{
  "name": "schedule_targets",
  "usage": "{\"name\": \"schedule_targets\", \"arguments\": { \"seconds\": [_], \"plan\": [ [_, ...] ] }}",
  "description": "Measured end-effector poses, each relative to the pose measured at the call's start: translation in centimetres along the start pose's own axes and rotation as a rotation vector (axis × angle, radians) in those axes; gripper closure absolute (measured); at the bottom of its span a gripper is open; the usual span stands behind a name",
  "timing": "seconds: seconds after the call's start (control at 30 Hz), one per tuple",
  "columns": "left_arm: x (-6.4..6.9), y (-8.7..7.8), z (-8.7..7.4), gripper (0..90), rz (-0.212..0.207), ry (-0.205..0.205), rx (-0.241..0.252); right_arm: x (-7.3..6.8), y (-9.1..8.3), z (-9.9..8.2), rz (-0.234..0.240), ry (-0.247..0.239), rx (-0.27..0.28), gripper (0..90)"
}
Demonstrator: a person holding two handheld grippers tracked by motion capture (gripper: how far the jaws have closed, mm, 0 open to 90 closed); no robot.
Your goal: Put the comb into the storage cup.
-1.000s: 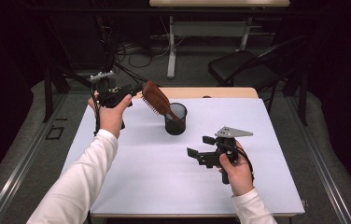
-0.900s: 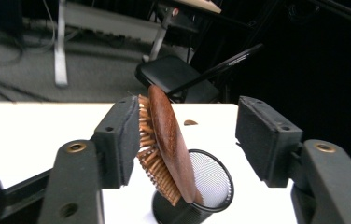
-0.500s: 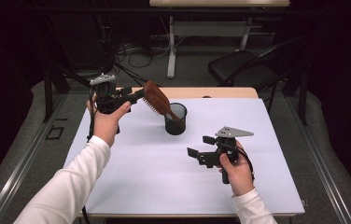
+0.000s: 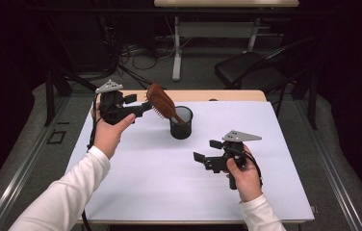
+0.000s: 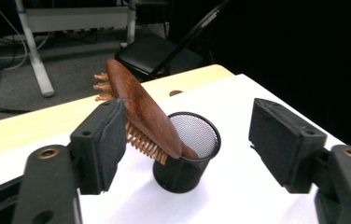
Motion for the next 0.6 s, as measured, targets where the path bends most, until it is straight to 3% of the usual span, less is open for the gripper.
{"name": "schedule_targets", "arguments": {
  "seconds": [0.23,0.6],
  "plan": [
    [0.3,-0.2,-0.5,16.1,-0.056,-0.006,-0.026,0.2,-0.2,0.1,-0.005,-0.001,0.011,14.7],
    [0.7,-1.0,-1.1,15.9,-0.098,0.074,-0.046,0.2,-0.1,0.1,-0.003,0.001,0.009,14.7]
  ]
}}
Point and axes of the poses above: each handheld gripper's, and its own axes: y roughly forward along the jaws, z roughly out of its top, x roughly to its right, the point moved 6 cm from there along y, roughly forward along the jaws, and after that the axes turned 4 degrees about y, right-handed, at the moved point
